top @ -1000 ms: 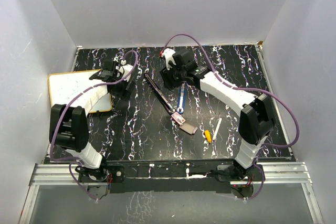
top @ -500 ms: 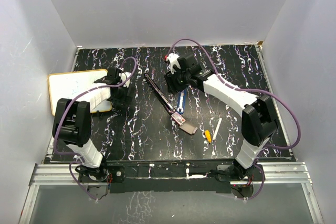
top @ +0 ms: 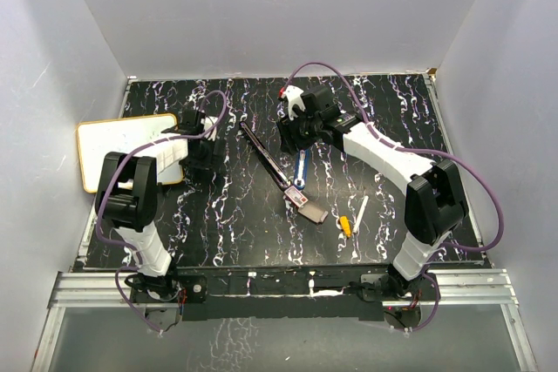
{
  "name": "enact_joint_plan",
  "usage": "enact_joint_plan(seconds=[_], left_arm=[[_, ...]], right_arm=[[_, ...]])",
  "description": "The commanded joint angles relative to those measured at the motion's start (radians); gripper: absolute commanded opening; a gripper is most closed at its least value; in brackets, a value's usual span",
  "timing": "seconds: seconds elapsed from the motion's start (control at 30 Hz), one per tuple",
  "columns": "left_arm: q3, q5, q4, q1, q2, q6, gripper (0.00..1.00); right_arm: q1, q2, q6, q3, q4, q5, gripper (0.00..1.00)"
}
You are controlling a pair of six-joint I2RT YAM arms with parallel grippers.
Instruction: Load the staples into the stapler
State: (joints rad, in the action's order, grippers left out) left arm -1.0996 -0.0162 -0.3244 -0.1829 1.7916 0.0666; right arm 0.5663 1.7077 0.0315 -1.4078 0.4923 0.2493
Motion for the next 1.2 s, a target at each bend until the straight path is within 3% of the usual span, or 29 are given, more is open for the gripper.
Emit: enact_joint_plan(seconds=[0.0,0.13,0.3,0.57,1.0,1.07,1.17], left_arm=[[0.011,0.051,0.044,0.013,0.019,-0.040,0.81],[0.011,0.086,0.094,0.014,0.047,-0.046,0.79],[-0.005,0.095,0.130,0.016,0.089,-0.027,0.70],[-0.007,0.129,0.162,0.022,0.074,-0.015,0.71],[0.052,0.066,0.142,0.024,0.065,-0.006,0.38],[0.056,0.067,0.134,0.024,0.061,0.002,0.37],[0.067,0.077,0.122,0.031,0.044,0.017,0.46]], right_arm=[[-0.008,-0.051,-0.007,0.003,-0.053,0.029,0.52],[-0.009,-0.051,-0.009,0.004,-0.052,0.039,0.52],[-0.012,-0.054,-0.010,0.013,-0.053,0.047,0.52],[-0.015,-0.058,-0.011,0.022,-0.055,0.068,0.52],[-0.018,-0.071,-0.012,0.024,-0.055,0.075,0.52],[-0.019,-0.071,-0.013,0.024,-0.053,0.076,0.52],[-0.019,-0.076,-0.012,0.028,-0.054,0.076,0.52]])
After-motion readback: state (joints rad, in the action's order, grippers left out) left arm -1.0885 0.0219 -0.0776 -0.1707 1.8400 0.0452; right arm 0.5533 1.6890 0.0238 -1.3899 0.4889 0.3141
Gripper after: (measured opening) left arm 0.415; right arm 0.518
